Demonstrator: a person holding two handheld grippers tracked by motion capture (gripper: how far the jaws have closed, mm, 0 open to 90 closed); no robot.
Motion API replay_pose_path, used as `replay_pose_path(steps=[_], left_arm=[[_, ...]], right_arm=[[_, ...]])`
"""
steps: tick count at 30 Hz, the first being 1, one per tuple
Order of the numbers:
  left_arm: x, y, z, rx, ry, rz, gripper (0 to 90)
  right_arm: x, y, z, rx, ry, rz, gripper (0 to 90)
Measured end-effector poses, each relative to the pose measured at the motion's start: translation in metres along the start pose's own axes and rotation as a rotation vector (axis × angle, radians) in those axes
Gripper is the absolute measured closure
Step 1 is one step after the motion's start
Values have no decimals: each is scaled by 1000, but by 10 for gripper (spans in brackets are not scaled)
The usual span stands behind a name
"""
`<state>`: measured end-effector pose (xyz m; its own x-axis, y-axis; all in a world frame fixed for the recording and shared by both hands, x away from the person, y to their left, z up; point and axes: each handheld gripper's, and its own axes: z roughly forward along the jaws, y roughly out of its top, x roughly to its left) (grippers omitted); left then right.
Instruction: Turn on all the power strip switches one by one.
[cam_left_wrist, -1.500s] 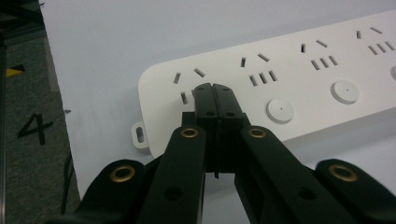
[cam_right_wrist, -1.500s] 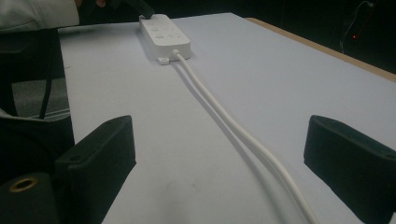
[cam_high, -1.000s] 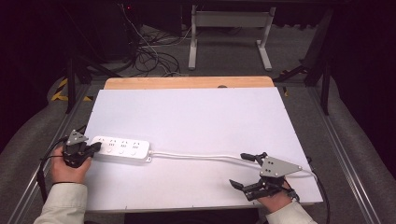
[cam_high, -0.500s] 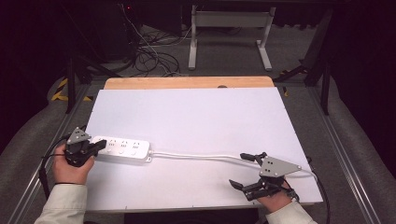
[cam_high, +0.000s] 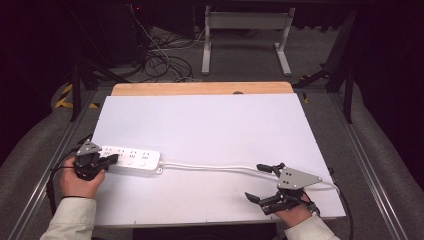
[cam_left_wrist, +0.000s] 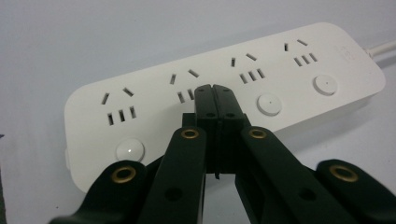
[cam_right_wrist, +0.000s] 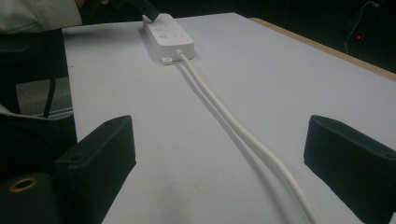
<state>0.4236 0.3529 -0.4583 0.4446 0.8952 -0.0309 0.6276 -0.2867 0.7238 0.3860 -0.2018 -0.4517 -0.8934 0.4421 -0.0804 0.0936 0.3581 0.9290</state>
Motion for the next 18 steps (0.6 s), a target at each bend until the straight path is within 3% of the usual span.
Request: replay_pose_path(steps=[7,18], left_arm=[[1,-2,3,-7,-5,-19,900],[-1,-1,4,-5,6,-6,900]], right_arm=[[0,0,1,1,5,-3,93],[0,0,0,-3,1,-8,93]])
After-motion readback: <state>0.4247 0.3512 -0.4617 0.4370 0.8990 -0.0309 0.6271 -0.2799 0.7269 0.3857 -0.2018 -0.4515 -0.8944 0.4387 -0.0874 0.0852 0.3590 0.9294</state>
